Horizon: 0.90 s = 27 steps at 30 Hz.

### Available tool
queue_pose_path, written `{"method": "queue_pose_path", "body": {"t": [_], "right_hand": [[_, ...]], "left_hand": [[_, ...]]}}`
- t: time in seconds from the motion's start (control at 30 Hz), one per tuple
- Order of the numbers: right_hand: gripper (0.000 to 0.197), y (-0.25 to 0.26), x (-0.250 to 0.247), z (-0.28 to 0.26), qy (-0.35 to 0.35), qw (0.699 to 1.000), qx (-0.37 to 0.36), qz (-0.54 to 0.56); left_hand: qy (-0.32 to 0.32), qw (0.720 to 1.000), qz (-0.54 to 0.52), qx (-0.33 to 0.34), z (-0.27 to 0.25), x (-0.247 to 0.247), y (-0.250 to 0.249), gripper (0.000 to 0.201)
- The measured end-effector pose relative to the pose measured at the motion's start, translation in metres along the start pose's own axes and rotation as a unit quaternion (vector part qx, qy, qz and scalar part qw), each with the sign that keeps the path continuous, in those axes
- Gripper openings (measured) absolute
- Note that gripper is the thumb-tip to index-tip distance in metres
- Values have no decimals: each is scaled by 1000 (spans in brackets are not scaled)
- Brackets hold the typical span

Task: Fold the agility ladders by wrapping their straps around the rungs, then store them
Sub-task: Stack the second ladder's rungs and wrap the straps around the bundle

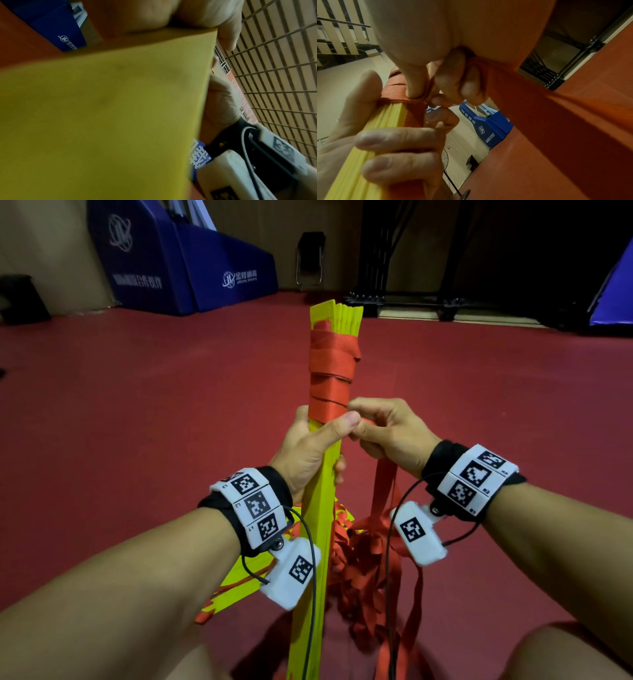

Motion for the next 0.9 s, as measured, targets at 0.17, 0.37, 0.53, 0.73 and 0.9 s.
{"method": "queue_pose_path", "body": {"t": [0.17, 0.37, 0.53, 0.73, 0.9], "right_hand": [[37, -4, 3, 0, 22, 997, 24, 68], [61, -6, 14, -1, 54, 986, 62, 146], [52, -10, 15, 0, 39, 986, 84, 136], [26, -12, 14, 4, -15, 987, 85, 138], [8, -23, 8, 5, -54, 989, 119, 62]], "left_hand": [[12, 1000, 2, -17, 0, 3, 5, 80], [0, 1000, 3, -15, 1, 1, 6, 100], [-38, 999, -37, -11, 10, -8, 13, 117], [-14, 997, -79, -21, 14, -8, 15, 96], [-29, 999, -12, -7, 16, -8, 17, 59]]}}
Point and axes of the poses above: each hand's wrist, its own z-axis towards the middle knuckle, its own x-axis out of the palm, y = z × x, the point moved 7 cm from there along z, towards the middle knuckle, and after that the axes turned 3 degrees about -x, right-handed, at the moved point
